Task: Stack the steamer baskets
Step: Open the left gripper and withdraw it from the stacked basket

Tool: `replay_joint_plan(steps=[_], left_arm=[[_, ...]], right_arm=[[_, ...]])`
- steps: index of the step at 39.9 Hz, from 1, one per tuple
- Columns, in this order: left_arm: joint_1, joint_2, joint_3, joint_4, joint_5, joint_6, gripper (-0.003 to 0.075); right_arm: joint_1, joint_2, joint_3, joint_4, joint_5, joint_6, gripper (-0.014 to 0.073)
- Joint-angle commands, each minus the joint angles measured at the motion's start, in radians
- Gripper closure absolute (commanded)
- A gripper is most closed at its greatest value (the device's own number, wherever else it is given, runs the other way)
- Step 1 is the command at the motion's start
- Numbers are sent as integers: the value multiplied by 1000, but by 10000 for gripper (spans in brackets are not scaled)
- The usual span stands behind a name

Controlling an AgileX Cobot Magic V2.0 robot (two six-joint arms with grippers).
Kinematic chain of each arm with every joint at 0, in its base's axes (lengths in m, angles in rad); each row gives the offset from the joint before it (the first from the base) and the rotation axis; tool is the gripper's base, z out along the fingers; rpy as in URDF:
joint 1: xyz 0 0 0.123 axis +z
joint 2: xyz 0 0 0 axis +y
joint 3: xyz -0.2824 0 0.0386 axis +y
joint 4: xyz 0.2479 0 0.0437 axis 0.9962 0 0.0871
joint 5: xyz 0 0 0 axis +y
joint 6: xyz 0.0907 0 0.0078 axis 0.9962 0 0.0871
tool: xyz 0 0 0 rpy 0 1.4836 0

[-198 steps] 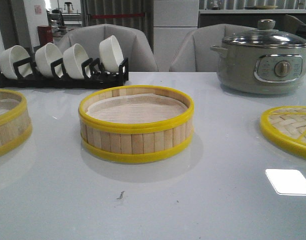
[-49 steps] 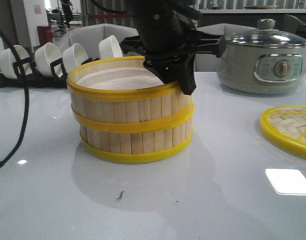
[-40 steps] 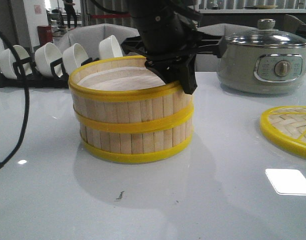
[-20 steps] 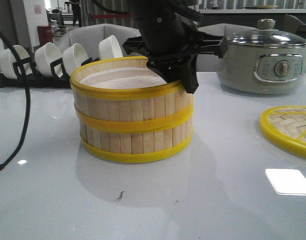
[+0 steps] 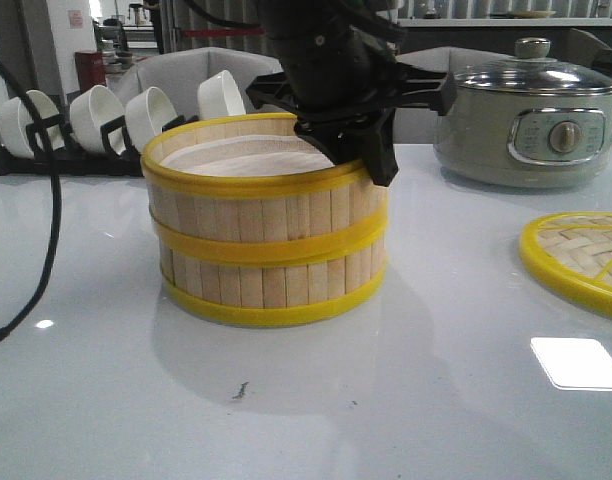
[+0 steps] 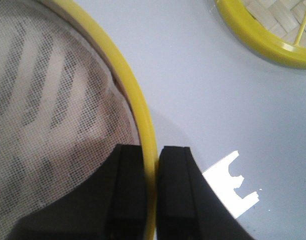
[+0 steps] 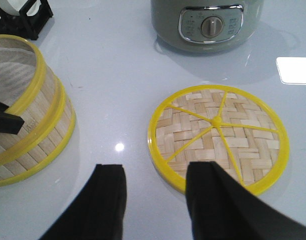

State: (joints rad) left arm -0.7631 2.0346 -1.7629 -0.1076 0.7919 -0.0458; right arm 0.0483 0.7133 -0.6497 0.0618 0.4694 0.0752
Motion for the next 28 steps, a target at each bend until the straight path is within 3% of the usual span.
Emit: replay_joint_plan(steps=[1, 11, 28], left_arm=[[-5, -56, -36, -17, -79, 2, 601], [-5, -56, -36, -17, -86, 2, 404], [-5, -62, -79, -15, -54, 2, 388]], right_arm=[[0, 2, -39, 5, -74, -2, 198], [0, 2, -39, 5, -71, -2, 198], [0, 2, -39, 5, -68, -2, 198]])
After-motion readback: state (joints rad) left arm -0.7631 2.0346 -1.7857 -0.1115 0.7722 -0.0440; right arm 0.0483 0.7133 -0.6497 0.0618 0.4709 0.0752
